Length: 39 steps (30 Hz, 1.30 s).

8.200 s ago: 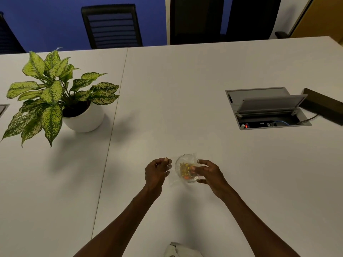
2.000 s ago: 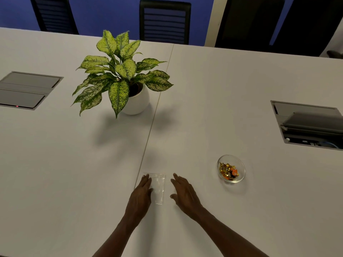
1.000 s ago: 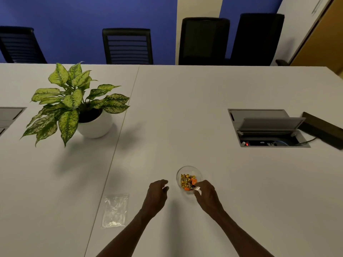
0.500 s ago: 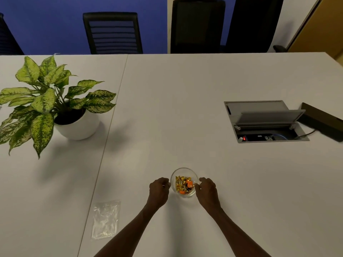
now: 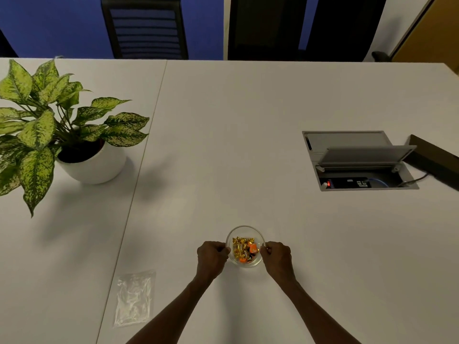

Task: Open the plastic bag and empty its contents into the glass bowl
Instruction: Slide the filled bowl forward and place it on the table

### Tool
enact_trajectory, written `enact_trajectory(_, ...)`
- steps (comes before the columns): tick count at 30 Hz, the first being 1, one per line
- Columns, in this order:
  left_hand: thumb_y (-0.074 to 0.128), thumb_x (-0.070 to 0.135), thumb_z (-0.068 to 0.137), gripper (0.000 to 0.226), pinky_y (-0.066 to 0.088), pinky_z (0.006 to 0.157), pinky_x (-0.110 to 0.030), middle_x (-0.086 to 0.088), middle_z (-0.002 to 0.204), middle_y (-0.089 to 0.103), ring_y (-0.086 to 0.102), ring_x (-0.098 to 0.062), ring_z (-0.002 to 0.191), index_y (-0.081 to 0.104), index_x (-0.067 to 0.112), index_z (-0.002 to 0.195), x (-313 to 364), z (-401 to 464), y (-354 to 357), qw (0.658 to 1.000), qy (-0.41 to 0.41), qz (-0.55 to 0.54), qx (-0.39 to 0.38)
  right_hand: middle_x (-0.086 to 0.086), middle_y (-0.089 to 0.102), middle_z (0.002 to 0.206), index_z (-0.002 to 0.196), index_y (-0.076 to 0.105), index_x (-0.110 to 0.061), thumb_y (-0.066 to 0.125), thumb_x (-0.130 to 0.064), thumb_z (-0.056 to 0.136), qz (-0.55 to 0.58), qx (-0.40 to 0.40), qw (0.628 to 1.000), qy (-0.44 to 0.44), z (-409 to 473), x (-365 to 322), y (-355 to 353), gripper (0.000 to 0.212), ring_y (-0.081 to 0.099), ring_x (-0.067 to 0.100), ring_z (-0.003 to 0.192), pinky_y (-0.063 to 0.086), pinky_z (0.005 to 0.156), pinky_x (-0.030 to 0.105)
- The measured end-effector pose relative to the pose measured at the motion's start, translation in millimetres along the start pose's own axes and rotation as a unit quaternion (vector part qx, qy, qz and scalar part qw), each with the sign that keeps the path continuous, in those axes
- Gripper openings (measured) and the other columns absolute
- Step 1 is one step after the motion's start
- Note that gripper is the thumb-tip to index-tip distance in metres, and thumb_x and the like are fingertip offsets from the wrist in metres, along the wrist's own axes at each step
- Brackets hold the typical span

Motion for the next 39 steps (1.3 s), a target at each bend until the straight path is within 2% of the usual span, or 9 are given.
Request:
enact_trajectory(5,0.068,0.007,0.082,0.012,0.056,0.065,-0.029,-0.008,0.061,0.074,0.065,-0.012,0.053,0.079,0.007,0.076,5.8,7.2,-7.3,1.000,-0.007,0.000,0.013,-0.009,0.028,0.041,0.045,0.027,-0.021,0.061,-0.006,0.087,0.017,-0.005,1.000,-0.015,10.8,-6.8,2.3,0.056,0.023,0.006,0.041,0.019,0.044,0.018)
enact_trajectory(10,0.068,0.006,0.080,0.014,0.051,0.055,-0.022,-0.007,0.057,0.072,0.062,-0.011,0.049,0.079,0.009,0.071,18.6,28.1,-24.9,0.999,-0.002,-0.007,0.039,-0.009,0.027,0.040,0.048,0.033,-0.013,0.062,-0.006,0.087,0.036,0.002,0.998,-0.041,35.8,-24.7,6.1,0.049,0.022,0.007,0.039,0.029,0.041,0.017)
enact_trajectory(12,0.068,0.007,0.078,0.014,0.050,0.053,-0.020,-0.007,0.056,0.072,0.061,-0.010,0.048,0.078,0.009,0.069,25.9,41.2,-33.8,0.999,0.003,-0.006,0.047,-0.008,0.028,0.041,0.050,0.035,-0.010,0.062,-0.007,0.087,0.037,0.003,0.998,-0.049,50.2,-35.0,8.2,0.046,0.022,0.007,0.041,0.024,0.040,0.019)
enact_trajectory(17,0.068,0.008,0.078,0.014,0.045,0.048,-0.009,-0.001,0.054,0.071,0.062,-0.006,0.048,0.079,0.013,0.072,42.5,79.2,-53.2,0.997,0.010,-0.013,0.072,-0.010,0.030,0.040,0.049,0.035,-0.014,0.061,-0.010,0.088,0.048,0.007,0.996,-0.071,89.7,-62.7,12.7,0.048,0.025,0.007,0.039,0.029,0.041,0.018)
enact_trajectory(21,0.068,0.007,0.079,0.013,0.047,0.053,-0.016,0.001,0.053,0.070,0.063,-0.009,0.050,0.079,0.011,0.073,53.2,113.6,-63.9,0.995,0.015,-0.018,0.092,-0.006,0.036,0.043,0.053,0.043,-0.009,0.061,-0.011,0.090,0.052,0.003,0.995,-0.080,125.6,-83.7,19.6,0.041,0.030,0.007,0.041,0.023,0.042,0.016)
enact_trajectory(24,0.068,0.006,0.077,0.014,0.050,0.060,-0.025,-0.007,0.056,0.071,0.064,-0.015,0.052,0.078,0.010,0.068,58.0,135.9,-69.5,0.995,0.013,-0.023,0.100,0.005,0.042,0.048,0.055,0.045,-0.005,0.060,-0.010,0.090,0.052,-0.002,0.995,-0.083,148.1,-94.5,25.0,0.039,0.033,0.016,0.049,0.026,0.049,0.026)
enact_trajectory(28,0.068,0.008,0.076,0.015,0.046,0.055,-0.019,-0.001,0.051,0.069,0.061,-0.010,0.049,0.077,0.012,0.066,62.6,164.8,-72.8,0.994,0.008,-0.021,0.107,0.007,0.038,0.048,0.054,0.041,-0.004,0.058,-0.009,0.090,0.049,-0.002,0.996,-0.080,177.0,-105.4,32.6,0.040,0.031,0.018,0.051,0.026,0.050,0.029)
enact_trajectory(32,0.066,0.008,0.076,0.017,0.043,0.056,-0.021,-0.009,0.054,0.070,0.059,-0.012,0.050,0.074,0.010,0.060,64.7,187.1,-72.8,0.993,0.004,-0.027,0.119,0.005,0.041,0.049,0.056,0.042,-0.004,0.057,-0.010,0.091,0.041,0.001,0.997,-0.071,199.6,-112.0,39.3,0.038,0.037,0.020,0.052,0.030,0.053,0.029)
enact_trajectory(39,0.065,0.009,0.078,0.016,0.043,0.058,-0.019,-0.004,0.053,0.069,0.061,-0.014,0.054,0.077,0.010,0.067,70.0,210.1,-70.6,0.992,0.011,-0.033,0.121,0.009,0.047,0.054,0.058,0.045,-0.003,0.056,-0.010,0.092,0.033,0.000,0.997,-0.066,224.2,-115.5,44.0,0.036,0.042,0.021,0.054,0.032,0.054,0.030)
Point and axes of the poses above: each hand's wrist, its own z-axis towards the middle knuckle, its own y-axis out of the palm, x = y × z, the point moved 1 cm from there along z, towards the middle knuckle
